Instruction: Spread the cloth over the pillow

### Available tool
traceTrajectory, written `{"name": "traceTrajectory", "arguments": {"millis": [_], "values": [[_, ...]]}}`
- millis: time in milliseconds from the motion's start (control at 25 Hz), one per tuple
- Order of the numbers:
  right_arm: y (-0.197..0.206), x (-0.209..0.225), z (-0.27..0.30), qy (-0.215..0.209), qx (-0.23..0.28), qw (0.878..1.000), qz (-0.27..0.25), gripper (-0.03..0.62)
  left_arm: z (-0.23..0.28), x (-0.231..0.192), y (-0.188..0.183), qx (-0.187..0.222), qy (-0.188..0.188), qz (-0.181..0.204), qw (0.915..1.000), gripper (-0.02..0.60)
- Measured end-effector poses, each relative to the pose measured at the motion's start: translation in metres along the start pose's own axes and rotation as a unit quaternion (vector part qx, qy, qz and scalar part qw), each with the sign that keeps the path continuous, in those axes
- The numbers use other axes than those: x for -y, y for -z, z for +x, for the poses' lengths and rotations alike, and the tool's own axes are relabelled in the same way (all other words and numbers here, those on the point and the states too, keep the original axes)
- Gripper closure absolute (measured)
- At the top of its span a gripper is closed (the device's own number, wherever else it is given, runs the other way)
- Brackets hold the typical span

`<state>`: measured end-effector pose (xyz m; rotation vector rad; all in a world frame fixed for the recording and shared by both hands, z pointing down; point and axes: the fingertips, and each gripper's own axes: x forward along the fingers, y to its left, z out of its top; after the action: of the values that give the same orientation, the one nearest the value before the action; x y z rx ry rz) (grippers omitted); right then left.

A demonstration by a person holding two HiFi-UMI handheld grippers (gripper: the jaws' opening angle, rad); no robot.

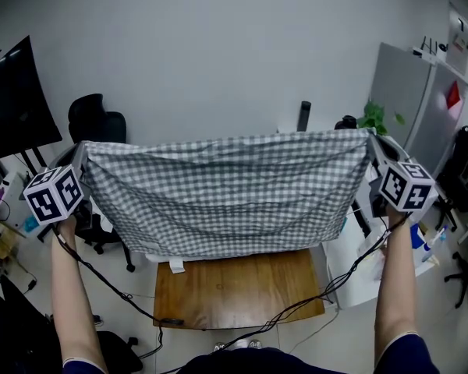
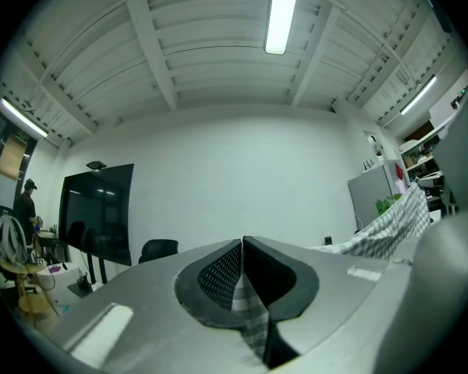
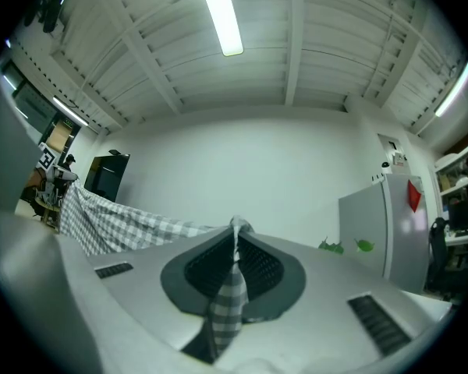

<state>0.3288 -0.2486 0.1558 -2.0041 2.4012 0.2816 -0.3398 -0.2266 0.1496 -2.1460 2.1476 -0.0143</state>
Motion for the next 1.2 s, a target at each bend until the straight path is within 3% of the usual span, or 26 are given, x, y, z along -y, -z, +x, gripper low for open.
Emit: {"name": "traceTrajectory", "arguments": {"millis": [640, 1200], "values": [[0.034, 0.002, 0.042, -0.017, -0.025, 1.000, 0.001, 0.569, 0.033, 0.001, 0.024, -0.039, -0.024, 0.005, 0.9989, 0.561], [0.074, 0.000, 0.110, 0.022, -0.064, 0.997, -0.019, 0.568, 0.123, -0.007, 0.079, -0.075, 0.006, -0.003, 0.9971, 0.561]]}}
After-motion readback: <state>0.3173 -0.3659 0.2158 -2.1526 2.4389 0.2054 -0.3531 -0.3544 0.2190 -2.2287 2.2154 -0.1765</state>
